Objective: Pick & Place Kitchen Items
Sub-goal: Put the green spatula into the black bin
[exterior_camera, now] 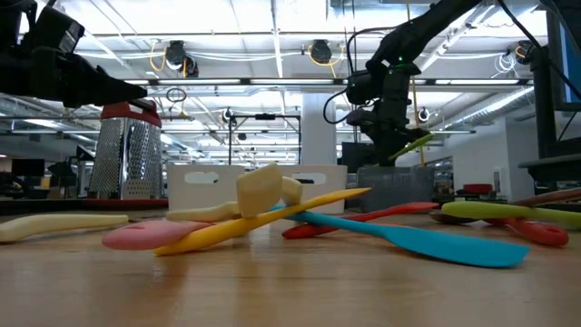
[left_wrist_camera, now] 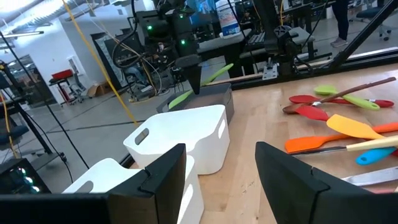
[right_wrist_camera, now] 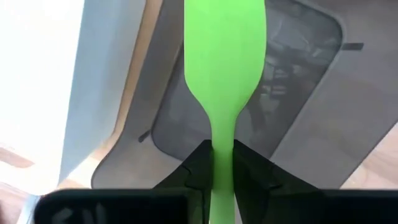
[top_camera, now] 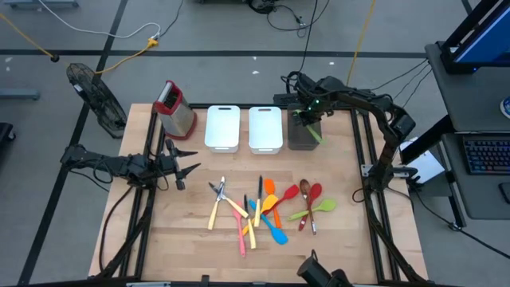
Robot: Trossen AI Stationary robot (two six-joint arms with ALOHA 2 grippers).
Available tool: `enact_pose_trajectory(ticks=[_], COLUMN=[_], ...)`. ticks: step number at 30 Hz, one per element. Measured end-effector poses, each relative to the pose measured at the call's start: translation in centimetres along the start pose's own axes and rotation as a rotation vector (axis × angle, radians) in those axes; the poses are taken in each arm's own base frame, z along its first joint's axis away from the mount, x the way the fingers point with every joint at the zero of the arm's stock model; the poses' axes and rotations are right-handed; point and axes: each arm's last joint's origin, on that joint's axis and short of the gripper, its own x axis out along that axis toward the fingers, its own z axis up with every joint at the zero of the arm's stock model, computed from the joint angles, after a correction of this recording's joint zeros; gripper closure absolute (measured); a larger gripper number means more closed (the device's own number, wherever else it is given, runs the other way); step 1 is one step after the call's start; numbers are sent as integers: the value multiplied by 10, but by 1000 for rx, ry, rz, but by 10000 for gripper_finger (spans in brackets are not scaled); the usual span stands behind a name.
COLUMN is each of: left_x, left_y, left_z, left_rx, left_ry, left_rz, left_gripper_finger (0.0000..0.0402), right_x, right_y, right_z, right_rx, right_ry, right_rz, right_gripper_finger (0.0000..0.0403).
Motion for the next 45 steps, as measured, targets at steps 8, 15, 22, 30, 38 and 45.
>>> enact_pose_trajectory(ticks=[8,15,22,30,38,45], left_x=[0,0,0,0,0,0], left_y=[0,0,0,0,0,0], left_z=[0,0,0,0,0,0], left_rx=[-1,-1,-1,-1,-1,-1], left_ry=[0,0,0,0,0,0], left_rz=[0,0,0,0,0,0], left_gripper_finger=[201,201,201,201,201,201], right_x=[0,0,0,0,0,0], right_y=[1,1,1,2,2,2], right_z=[0,0,0,0,-1,-1], right_rx=[7,15,14,12,12,-1], right_ry=[5,18,16,17,17,18], right_rz=[21,47,43,43,43,43], right_gripper_finger=[361,359,359,359,359,343])
